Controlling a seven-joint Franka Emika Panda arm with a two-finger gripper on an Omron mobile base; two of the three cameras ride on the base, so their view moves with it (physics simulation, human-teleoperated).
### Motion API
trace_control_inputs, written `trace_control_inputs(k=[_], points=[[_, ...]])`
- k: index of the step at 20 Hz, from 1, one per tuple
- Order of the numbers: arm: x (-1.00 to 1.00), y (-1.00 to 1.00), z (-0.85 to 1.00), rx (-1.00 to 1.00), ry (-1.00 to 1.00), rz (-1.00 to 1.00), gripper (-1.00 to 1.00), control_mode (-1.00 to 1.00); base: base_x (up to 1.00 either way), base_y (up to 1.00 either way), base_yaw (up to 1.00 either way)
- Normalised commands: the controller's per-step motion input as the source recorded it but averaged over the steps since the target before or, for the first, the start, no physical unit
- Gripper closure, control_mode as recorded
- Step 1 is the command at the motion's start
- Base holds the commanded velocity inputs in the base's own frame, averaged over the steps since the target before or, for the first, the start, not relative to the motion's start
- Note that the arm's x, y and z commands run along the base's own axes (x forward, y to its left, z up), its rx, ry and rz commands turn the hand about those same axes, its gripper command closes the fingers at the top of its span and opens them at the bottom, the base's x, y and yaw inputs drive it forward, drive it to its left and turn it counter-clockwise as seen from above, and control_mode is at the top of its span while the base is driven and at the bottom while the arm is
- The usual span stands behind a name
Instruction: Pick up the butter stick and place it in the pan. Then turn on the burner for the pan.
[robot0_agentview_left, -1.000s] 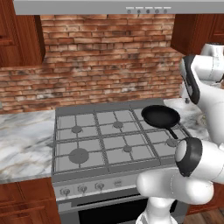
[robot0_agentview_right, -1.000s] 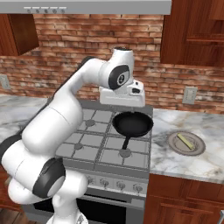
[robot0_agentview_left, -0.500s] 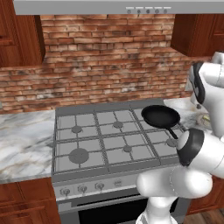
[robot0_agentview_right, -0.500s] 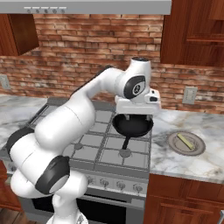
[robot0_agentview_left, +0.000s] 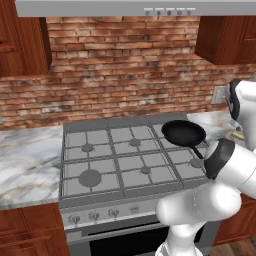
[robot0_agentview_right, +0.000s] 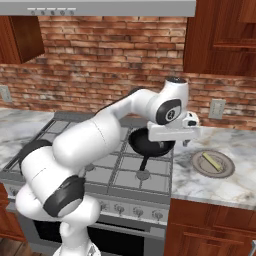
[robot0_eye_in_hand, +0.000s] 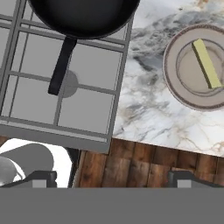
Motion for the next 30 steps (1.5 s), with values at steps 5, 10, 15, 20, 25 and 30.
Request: trace_control_inputs(k=[5, 10, 15, 20, 25, 30], points=[[0.02, -0.45, -0.12, 0.00, 0.00, 0.05, -1.00, -1.00, 0.00, 0.00, 0.00], [0.06, -0.36, -0.08, 0.00, 0.00, 0.04, -1.00, -1.00, 0.00, 0.00, 0.00], [0.11, -0.24, -0.10, 0.00, 0.00, 0.03, -1.00, -1.00, 0.00, 0.00, 0.00], [0.17, -0.19, -0.14, 0.00, 0.00, 0.02, -1.00, -1.00, 0.00, 0.00, 0.00], [0.23, -0.10, -0.20, 0.00, 0.00, 0.02, -1.00, -1.00, 0.00, 0.00, 0.00], [0.26, -0.06, -0.22, 0.00, 0.00, 0.03, -1.00, -1.00, 0.00, 0.00, 0.00]])
